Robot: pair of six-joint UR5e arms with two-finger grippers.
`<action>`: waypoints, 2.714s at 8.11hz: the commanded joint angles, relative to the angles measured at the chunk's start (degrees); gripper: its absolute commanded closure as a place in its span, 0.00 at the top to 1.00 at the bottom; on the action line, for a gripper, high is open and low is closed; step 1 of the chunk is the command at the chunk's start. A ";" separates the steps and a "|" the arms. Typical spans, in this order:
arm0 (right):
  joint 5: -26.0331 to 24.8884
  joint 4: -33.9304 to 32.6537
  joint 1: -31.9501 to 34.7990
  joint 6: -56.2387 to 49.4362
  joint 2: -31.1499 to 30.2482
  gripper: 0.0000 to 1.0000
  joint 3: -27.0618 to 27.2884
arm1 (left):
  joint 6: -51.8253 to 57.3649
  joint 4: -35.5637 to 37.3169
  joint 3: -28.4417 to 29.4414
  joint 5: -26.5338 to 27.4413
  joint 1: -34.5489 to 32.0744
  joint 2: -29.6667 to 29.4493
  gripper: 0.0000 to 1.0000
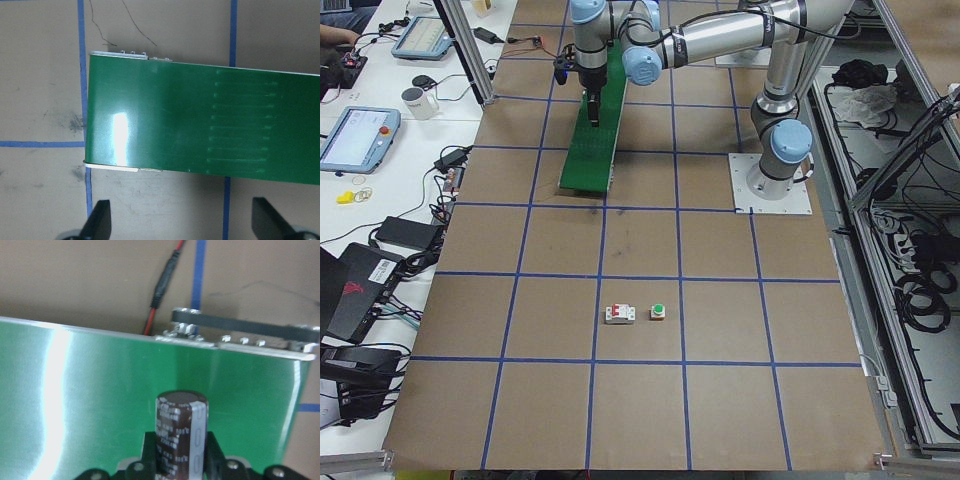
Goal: Move capacitor from left to right
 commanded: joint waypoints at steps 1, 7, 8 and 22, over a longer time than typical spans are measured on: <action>-2.58 9.98 -12.44 -13.29 -3.79 0.03 -6.97 | 0.07 0.00 -0.02 0.07 0.00 0.04 1.00; -4.08 4.24 -44.12 -59.24 -0.85 0.02 -6.55 | 0.07 0.01 -0.02 -0.01 0.00 0.04 1.00; -4.08 1.07 -44.40 -59.35 2.75 0.02 -5.68 | 0.07 0.09 -0.02 -0.10 0.00 0.04 1.00; -1.27 26.88 -6.76 -14.86 -15.93 1.00 -9.71 | 0.24 0.36 -0.02 0.07 0.00 0.13 1.00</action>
